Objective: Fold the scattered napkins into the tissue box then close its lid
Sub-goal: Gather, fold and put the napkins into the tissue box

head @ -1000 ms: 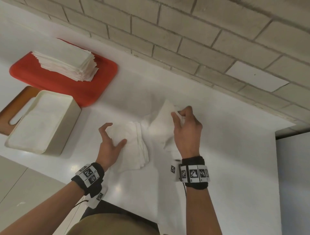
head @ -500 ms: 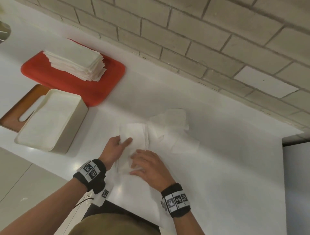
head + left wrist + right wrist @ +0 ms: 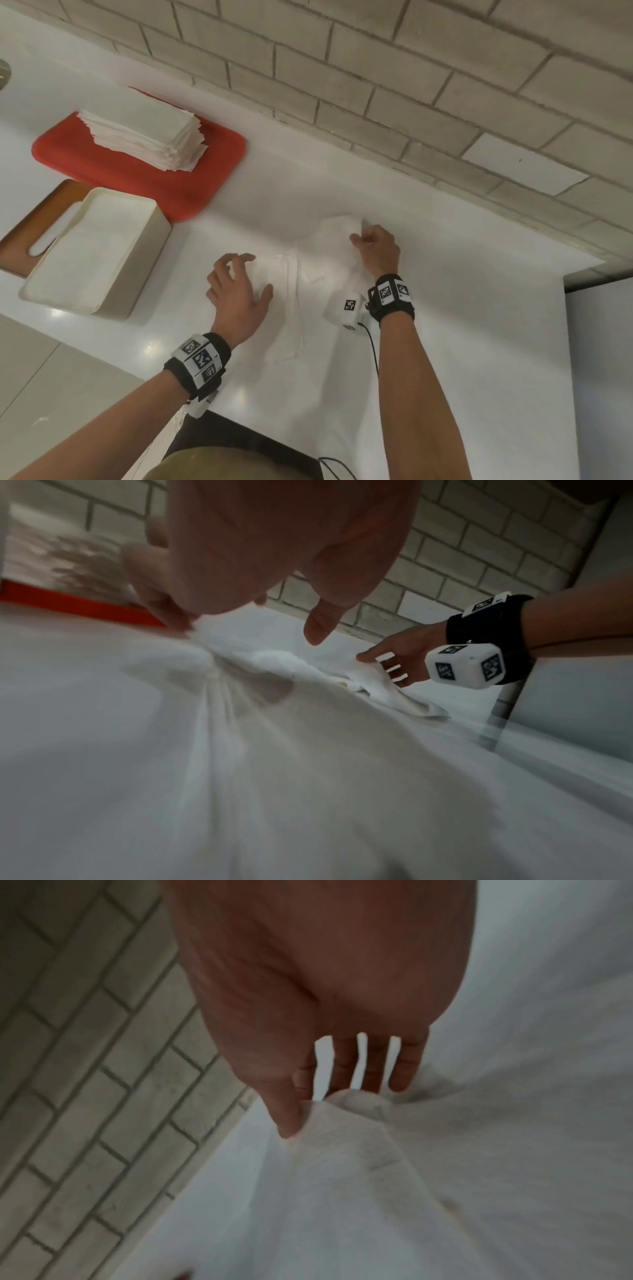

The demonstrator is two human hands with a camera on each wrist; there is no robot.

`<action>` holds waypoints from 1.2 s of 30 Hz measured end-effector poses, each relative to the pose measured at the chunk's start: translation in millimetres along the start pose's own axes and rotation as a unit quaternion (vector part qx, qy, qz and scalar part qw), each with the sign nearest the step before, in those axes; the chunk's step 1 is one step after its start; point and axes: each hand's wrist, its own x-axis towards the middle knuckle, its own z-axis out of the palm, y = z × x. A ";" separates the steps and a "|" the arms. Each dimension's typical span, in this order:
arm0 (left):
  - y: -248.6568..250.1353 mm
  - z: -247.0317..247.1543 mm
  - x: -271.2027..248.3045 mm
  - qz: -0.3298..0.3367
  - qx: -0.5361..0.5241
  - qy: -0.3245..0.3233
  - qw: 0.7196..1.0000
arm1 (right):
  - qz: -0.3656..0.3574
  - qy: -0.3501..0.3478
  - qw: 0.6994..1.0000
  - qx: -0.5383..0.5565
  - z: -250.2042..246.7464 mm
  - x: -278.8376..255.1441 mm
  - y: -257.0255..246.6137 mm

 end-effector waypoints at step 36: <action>85.0 -138.6 105.3 0.240 -0.251 0.059 0.936 | -0.092 -0.044 0.987 0.121 103.5 -168.1 -46.1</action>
